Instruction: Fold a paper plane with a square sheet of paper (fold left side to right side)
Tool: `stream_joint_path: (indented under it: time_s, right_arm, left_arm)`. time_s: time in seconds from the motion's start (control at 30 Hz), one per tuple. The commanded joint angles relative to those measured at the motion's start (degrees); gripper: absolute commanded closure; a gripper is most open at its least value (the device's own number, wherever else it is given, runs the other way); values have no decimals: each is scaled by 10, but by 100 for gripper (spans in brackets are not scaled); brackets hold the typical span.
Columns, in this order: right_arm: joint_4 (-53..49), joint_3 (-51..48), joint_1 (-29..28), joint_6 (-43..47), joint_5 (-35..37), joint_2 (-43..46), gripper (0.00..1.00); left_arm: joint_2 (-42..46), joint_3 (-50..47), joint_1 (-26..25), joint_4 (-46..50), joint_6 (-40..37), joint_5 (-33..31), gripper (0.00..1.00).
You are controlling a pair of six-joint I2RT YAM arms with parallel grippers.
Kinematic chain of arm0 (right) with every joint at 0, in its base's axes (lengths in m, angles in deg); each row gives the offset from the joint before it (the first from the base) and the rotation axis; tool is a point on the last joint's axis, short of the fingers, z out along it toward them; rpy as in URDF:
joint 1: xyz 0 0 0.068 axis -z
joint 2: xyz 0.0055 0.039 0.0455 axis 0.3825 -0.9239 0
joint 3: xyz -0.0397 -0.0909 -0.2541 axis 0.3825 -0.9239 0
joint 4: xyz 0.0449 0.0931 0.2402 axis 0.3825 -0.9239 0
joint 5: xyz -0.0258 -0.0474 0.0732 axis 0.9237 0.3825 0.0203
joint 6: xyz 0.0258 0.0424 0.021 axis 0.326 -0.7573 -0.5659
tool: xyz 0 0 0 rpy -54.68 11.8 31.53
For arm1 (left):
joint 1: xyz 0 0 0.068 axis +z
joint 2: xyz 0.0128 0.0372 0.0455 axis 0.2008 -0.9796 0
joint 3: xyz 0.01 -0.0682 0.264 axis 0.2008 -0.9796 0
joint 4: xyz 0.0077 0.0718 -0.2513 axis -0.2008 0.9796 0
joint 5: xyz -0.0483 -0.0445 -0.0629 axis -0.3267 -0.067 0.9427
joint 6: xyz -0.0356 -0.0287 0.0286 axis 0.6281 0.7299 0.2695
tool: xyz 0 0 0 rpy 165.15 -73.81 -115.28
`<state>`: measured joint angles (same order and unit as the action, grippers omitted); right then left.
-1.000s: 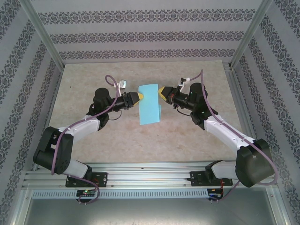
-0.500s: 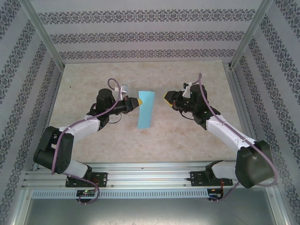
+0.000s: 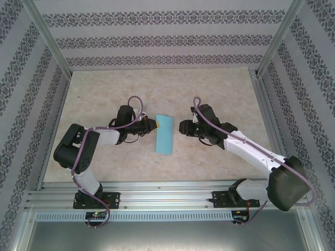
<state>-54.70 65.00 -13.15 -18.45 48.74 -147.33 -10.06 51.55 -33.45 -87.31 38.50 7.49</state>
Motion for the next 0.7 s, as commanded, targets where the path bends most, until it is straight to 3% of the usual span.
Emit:
stream_joint_path:
  time_s: [0.0, 0.13, 0.37, 0.67]
  right_arm:
    - [-30, 11, -63, 59, 91, -10, 60]
    - [-39, 31, -167, 101, 177, -54, 49]
    - [-34, 94, -303, 192, 253, -159, 34]
    - [-34, 141, -343, 258, 296, -257, 25]
  left_arm:
    - [-18, 8, 8, 20, -8, 0, 100]
    - [-39, 10, 26, 61, 4, 8, 100]
    - [-40, 33, 34, 135, -7, 14, 100]
    - [-47, 47, 34, 152, -6, 23, 100]
